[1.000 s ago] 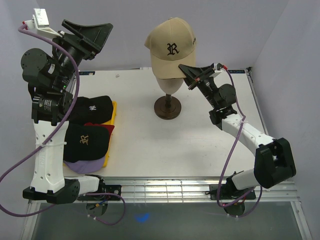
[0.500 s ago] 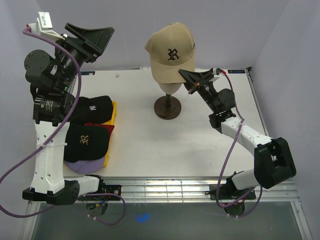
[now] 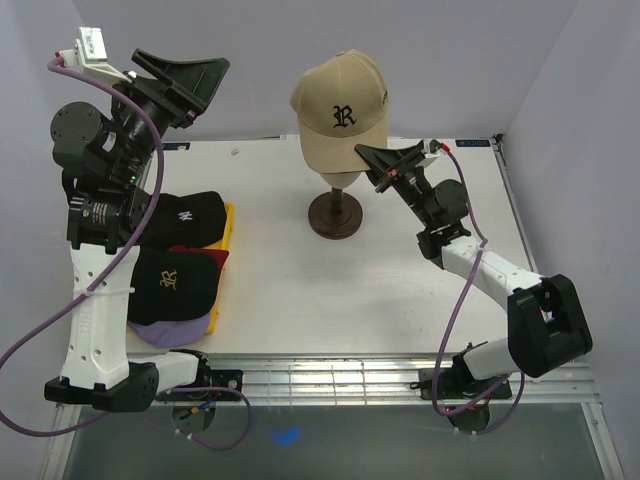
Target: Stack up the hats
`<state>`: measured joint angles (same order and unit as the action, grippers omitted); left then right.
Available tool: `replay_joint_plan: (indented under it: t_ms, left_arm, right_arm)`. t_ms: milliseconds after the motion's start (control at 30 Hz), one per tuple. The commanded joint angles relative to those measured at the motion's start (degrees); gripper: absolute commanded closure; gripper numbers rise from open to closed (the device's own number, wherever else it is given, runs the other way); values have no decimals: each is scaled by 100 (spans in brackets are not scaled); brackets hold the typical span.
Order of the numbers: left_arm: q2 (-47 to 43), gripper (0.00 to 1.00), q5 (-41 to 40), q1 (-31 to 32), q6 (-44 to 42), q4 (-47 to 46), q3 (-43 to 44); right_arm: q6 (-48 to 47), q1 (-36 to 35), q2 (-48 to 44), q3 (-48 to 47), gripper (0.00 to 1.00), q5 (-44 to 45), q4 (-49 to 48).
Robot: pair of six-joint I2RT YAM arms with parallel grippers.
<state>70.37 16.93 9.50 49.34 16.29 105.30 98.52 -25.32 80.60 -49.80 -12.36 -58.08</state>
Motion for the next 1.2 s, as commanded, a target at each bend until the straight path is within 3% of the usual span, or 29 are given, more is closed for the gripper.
replay_joint_plan:
  t_ms: [0,967,1167]
  left_arm:
    - [-155,16,-58,-18,-65,-21,-62]
    - [-269,17,-155,-18,-91,49,-264]
    - [-304,17,-164,-18,-109,58,-325]
  right_arm:
    - [-166,-17,-53,198,92,199,-106]
    - [1,-149,351,849,92,234,-528]
    - [-17,-149,369,893,87,208,-494]
